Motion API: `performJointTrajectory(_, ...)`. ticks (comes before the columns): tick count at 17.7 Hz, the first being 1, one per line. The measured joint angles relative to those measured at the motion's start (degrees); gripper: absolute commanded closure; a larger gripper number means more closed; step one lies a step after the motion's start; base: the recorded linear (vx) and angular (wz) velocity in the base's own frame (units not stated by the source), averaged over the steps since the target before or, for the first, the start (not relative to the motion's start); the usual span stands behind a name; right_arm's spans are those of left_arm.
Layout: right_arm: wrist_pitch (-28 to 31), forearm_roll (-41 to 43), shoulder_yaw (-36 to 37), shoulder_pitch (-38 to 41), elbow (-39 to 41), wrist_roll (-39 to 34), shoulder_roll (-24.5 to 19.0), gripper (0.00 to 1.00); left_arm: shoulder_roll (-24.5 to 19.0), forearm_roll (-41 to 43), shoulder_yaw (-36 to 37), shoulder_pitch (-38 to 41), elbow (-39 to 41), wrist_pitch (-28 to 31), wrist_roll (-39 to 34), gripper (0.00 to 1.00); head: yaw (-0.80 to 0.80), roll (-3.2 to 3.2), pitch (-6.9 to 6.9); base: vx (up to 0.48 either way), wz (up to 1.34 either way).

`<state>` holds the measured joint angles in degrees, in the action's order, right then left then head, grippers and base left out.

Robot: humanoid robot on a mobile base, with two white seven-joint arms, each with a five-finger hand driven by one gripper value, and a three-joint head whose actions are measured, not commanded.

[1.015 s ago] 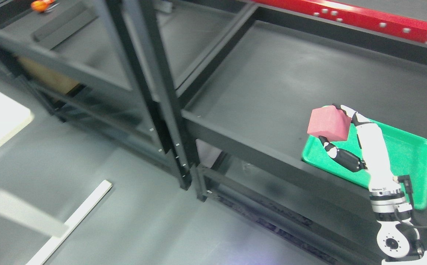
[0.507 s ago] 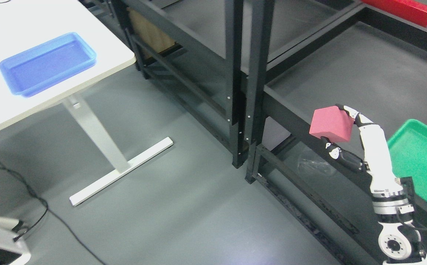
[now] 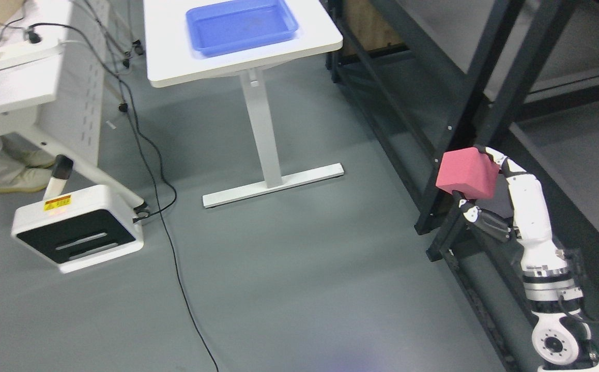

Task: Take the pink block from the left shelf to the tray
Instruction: 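Hold the pink cube in the right hand while turning toward the white table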

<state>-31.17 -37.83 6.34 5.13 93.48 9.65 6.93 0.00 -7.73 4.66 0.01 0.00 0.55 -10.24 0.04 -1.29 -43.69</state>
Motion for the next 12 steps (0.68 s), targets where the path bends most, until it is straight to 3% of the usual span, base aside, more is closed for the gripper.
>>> performJointTrajectory(6,0.0,0.1,0.0,-0.1,0.0,0.0,0.0,0.95,0.0,0.0,0.0,0.0,0.0,0.0,0.0,0.0,0.0,0.0,-0.01,-0.067,0.51)
performJointTrajectory(12,0.0,0.1,0.1,-0.1,0.0,0.0,-0.1,0.95,0.0,0.0,0.0,0.0,0.0,0.0,0.0,0.0,0.0,0.0,-0.01,-0.005,0.16)
